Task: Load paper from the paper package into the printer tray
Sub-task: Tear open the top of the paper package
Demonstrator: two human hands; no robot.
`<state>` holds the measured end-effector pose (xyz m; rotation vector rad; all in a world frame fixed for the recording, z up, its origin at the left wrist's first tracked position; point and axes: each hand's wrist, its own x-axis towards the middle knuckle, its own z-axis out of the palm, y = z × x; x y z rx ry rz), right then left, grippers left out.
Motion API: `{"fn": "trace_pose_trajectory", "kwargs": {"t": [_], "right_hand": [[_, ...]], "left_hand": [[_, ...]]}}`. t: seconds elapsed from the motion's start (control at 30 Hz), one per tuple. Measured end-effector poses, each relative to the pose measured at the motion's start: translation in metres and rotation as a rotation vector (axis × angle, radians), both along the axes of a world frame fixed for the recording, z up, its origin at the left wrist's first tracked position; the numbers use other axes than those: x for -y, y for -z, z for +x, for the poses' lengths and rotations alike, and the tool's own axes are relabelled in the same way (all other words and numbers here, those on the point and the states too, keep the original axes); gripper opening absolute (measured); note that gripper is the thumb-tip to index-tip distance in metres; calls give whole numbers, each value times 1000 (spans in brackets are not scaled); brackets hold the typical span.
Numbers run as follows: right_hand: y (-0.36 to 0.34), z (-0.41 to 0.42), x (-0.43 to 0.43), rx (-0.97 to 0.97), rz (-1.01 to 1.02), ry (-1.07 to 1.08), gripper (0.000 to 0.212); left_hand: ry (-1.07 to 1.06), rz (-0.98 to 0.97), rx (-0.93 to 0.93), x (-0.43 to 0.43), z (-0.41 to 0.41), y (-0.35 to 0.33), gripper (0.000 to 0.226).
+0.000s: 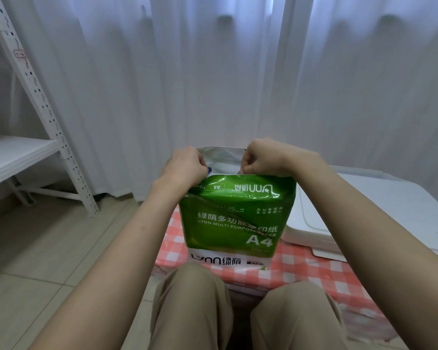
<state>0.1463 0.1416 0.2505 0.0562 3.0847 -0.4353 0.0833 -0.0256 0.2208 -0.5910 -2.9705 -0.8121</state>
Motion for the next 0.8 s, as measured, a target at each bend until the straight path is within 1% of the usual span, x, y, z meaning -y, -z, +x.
{"fn": "trace_pose_trajectory", "kwargs": {"t": [0.27,0.5,0.67,0.8], "right_hand": [[-4,1,1,90,39,-7,19],[-5,0,1,98,60,-14,20],[-6,-1,8,106,184,-25,28],[-9,-3,10,97,196,-25,25]], "left_hand": [[4,11,12,0,-1,-2,16],[-3,27,20,-1,-2,-3,14],[-4,29,22,-3,-6,-3,15],[-2,28,25,-4,-6,-4,18]]}}
